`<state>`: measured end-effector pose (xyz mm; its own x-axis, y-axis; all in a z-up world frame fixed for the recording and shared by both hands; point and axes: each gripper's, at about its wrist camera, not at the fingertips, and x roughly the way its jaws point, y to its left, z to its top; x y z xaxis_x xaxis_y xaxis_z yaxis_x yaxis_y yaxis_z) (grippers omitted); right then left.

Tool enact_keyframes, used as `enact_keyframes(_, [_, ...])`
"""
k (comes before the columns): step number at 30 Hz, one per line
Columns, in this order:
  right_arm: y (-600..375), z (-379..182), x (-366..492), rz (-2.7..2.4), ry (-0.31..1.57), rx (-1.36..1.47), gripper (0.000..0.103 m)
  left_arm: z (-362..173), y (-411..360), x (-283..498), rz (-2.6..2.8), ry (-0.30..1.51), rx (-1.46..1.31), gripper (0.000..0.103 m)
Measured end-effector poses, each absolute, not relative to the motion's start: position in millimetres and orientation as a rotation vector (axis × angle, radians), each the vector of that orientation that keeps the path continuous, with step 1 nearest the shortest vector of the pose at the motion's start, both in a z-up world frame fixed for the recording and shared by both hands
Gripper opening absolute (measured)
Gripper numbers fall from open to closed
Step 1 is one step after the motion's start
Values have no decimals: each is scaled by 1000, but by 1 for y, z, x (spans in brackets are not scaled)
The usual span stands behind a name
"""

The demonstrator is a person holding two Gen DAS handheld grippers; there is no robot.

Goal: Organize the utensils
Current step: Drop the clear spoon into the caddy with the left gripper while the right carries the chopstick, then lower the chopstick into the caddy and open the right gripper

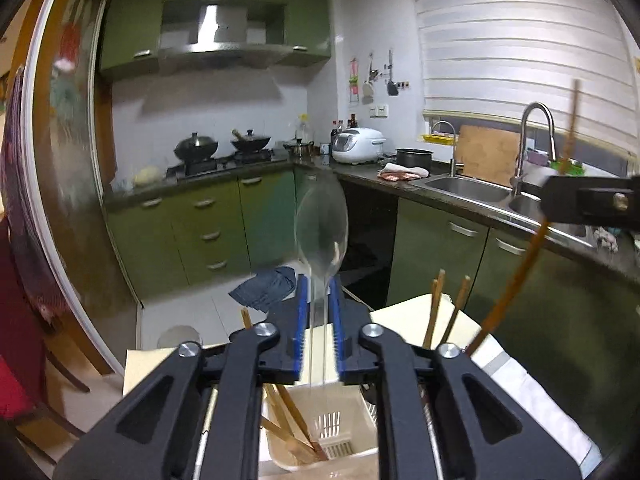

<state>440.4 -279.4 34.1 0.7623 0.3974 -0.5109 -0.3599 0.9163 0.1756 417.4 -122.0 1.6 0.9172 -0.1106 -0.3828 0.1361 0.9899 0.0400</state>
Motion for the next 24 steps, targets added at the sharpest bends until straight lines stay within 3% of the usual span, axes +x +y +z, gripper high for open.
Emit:
enact_keyframes(13, [-275,7,454,400,592,67,7,18,-104,396,-189,365,-50,17])
enact_keyframes(15, [-273,-1,459,397,606,67,7,26,-101,381,-202,360,-58,38])
enact_keyframes(18, [-265,-18,463,396,632,48,7,33,-99,357,-185,353,-34,57])
enact_keyframes(22, [-253,-48,468,395,676,10,7,29,-100,310,-155,346,27,66])
enact_keyframes(24, [-249,-62,470,399,700,-3,7,24,-100,291,-145,351,49,83])
